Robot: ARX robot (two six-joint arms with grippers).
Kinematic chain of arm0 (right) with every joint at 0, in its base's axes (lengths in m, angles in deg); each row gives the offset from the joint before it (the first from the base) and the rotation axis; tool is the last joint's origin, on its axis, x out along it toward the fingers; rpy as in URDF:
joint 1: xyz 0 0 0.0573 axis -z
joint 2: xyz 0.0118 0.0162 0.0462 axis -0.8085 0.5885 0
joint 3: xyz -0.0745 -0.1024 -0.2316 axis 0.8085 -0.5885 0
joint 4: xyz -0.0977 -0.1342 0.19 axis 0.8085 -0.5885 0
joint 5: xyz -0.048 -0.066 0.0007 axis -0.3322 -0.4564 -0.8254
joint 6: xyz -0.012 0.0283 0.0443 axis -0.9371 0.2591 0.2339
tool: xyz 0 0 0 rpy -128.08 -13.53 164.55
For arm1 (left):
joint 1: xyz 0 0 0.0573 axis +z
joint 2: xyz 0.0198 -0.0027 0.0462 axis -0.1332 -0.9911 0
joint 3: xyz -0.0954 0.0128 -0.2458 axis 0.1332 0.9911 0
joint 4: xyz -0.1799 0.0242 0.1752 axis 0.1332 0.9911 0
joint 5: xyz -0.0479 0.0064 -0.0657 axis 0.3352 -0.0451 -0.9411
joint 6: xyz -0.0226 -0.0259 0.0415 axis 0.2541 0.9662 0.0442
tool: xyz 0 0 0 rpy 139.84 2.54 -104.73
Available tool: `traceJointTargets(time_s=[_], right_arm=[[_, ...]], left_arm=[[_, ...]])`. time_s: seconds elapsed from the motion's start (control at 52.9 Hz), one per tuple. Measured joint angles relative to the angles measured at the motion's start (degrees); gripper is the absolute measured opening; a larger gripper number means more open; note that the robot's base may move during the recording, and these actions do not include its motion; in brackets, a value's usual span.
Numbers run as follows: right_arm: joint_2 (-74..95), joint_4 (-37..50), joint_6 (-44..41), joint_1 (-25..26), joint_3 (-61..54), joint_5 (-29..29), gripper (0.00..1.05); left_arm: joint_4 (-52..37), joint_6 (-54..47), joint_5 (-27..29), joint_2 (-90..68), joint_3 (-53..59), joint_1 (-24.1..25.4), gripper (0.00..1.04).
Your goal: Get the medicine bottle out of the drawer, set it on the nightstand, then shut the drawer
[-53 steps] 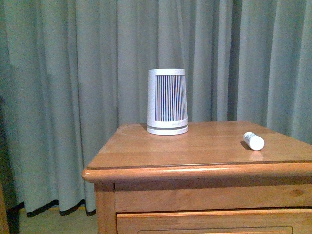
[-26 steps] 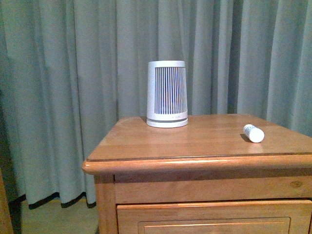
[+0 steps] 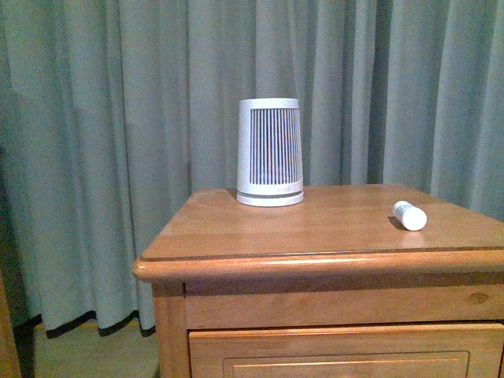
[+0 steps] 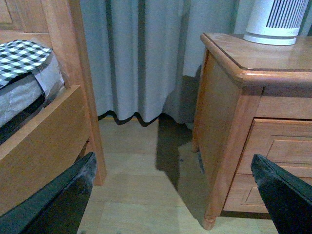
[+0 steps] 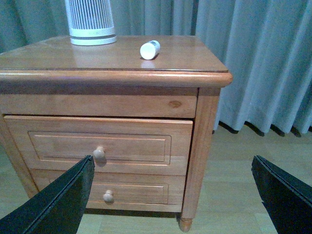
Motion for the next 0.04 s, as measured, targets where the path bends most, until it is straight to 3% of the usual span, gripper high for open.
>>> traceJointTargets(time_s=[0.038], right_arm=[[0.0,0.0,0.0,0.0,0.0,0.0,0.98]], left_arm=[[0.0,0.0,0.0,0.0,0.0,0.0,0.98]])
